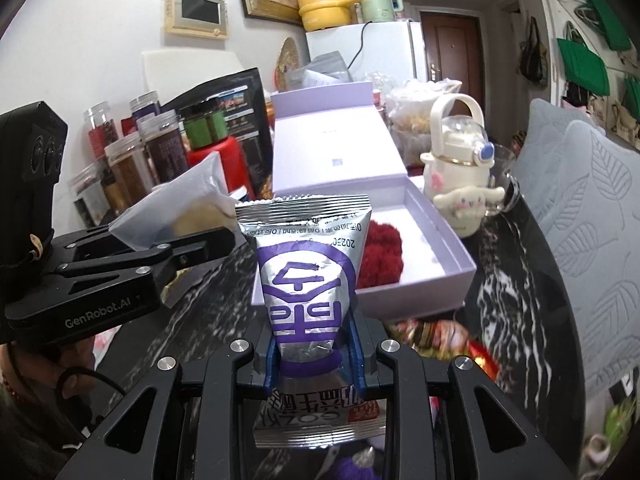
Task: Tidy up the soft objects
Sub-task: 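Carry the zip bag with left tool while right tool carries snack bag toward box, then release the zip bag into the box while right tool releases the snack bag, then withdraw both open tools from the box back toward the remaining items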
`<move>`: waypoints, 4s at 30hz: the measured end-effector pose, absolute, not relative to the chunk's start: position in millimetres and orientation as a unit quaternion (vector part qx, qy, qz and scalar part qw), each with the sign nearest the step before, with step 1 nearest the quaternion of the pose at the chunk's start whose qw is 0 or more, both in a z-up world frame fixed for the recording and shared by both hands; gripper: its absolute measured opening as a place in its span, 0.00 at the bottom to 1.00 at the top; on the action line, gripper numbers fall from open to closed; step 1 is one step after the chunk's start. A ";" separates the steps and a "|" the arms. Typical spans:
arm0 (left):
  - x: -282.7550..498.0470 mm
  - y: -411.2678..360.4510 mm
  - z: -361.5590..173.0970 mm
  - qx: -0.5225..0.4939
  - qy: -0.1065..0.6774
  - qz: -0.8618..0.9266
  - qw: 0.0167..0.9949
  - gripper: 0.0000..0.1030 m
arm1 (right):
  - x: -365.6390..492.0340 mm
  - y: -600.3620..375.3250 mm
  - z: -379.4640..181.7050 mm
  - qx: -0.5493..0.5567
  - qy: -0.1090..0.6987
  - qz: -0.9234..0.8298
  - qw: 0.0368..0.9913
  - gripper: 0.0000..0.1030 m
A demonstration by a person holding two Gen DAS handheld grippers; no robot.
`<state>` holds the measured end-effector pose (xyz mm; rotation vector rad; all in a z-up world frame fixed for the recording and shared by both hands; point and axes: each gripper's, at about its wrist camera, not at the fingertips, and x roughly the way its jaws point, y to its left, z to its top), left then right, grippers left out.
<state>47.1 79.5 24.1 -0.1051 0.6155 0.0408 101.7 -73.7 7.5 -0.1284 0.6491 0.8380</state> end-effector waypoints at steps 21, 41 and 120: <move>126.2 97.2 55.5 -0.022 0.274 0.021 0.961 0.31 | 178.0 -45.2 43.6 -0.067 0.288 0.398 0.868 0.26; 201.8 121.2 52.4 -0.026 0.279 0.029 0.960 0.31 | 254.8 -20.6 38.3 -0.090 0.298 0.357 0.881 0.26; 170.6 80.8 75.6 -0.003 0.316 0.077 0.946 0.83 | 198.6 -66.4 72.7 -0.092 0.275 0.309 0.906 0.48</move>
